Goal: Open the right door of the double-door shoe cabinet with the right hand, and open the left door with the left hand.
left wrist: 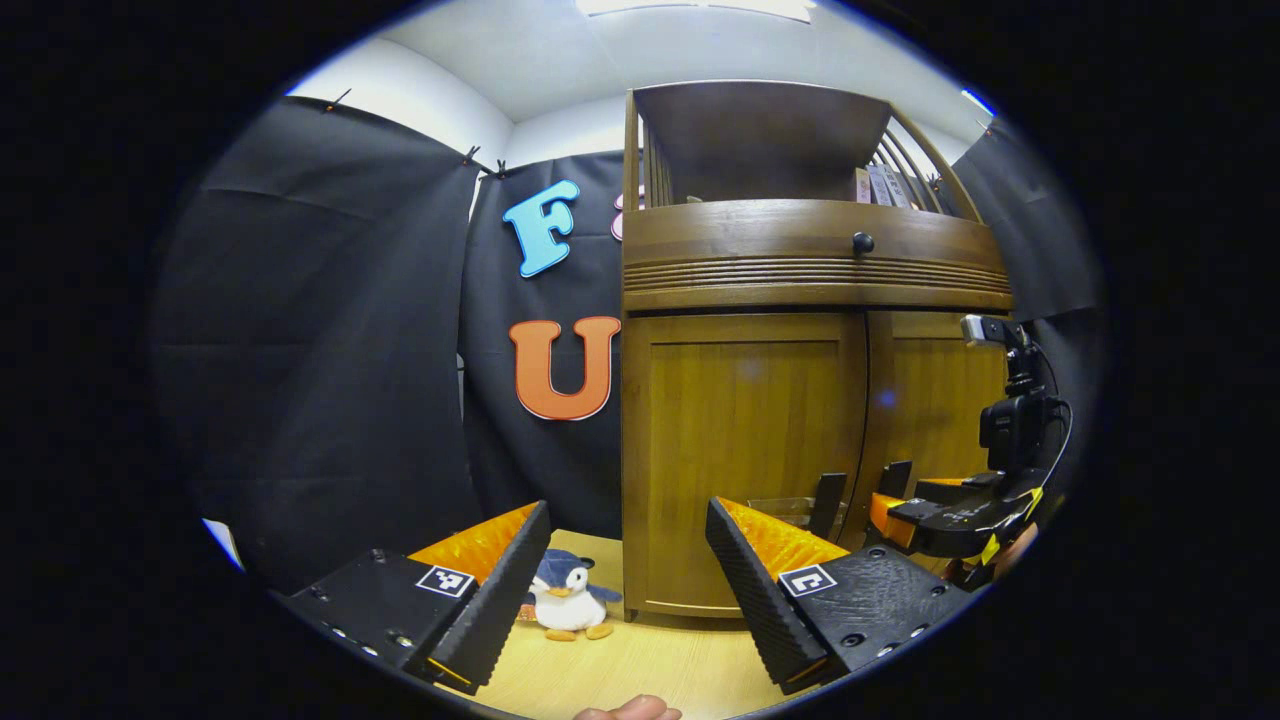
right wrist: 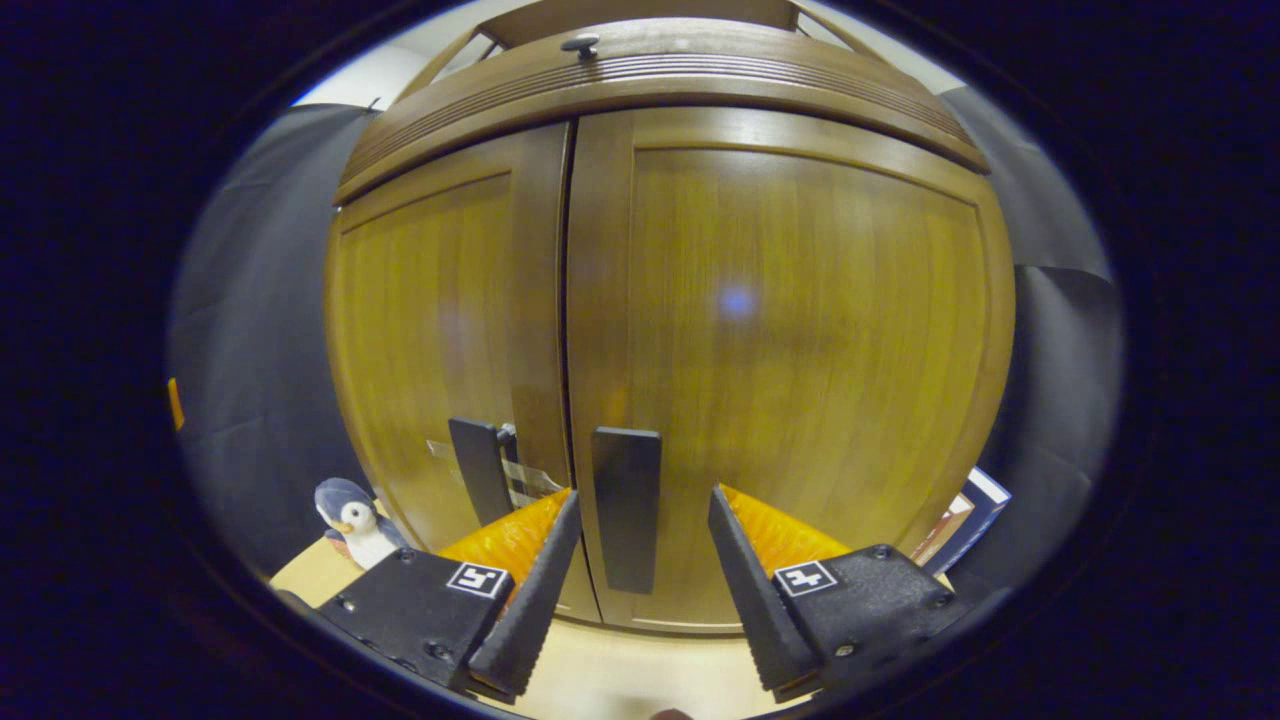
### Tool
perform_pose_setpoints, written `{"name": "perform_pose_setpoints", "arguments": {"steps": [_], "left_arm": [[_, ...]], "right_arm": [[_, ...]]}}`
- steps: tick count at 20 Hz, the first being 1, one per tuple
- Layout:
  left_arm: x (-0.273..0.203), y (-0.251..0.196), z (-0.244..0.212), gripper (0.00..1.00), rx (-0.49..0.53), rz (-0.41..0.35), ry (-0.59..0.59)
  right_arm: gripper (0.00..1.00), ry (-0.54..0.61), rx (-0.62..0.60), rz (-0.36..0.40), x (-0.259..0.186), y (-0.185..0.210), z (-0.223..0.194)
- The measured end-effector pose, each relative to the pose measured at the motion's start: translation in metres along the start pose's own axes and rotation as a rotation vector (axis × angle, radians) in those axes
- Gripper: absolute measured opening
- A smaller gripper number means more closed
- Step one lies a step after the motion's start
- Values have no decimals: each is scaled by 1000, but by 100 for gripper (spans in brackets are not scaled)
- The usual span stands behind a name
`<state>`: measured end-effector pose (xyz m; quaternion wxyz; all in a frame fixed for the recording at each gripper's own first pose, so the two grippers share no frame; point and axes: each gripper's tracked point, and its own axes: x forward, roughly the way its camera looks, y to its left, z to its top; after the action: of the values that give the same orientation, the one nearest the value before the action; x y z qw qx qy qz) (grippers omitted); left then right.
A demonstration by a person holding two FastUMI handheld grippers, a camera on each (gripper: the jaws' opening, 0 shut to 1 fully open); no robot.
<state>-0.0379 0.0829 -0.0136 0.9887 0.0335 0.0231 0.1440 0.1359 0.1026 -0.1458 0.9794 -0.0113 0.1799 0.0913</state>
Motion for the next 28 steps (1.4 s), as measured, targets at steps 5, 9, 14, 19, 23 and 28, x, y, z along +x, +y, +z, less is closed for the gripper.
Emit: {"name": "perform_pose_setpoints", "arguments": {"steps": [5, 9, 14, 19, 23, 28], "left_arm": [[-1, 3, 0, 95, -8, 7, 1], [-5, 5, 1, 95, -1, 8, -4], [-13, 12, 5, 95, 4, 15, -7], [-19, 19, 2, 95, -1, 11, -2], [-22, 19, -1, 95, -4, -6, 2], [-21, 17, -7, 95, 17, -29, 19]], "right_arm": [[70, 14, -2, -9, 15, 4, -7], [55, 37, -2, -26, 21, 4, -13], [39, 20, 15, -44, 24, 5, -11], [34, 11, 49, -57, 23, 7, -11], [31, 20, 69, -65, 20, 6, -12], [31, 26, 67, -98, 11, 4, -14]]}}
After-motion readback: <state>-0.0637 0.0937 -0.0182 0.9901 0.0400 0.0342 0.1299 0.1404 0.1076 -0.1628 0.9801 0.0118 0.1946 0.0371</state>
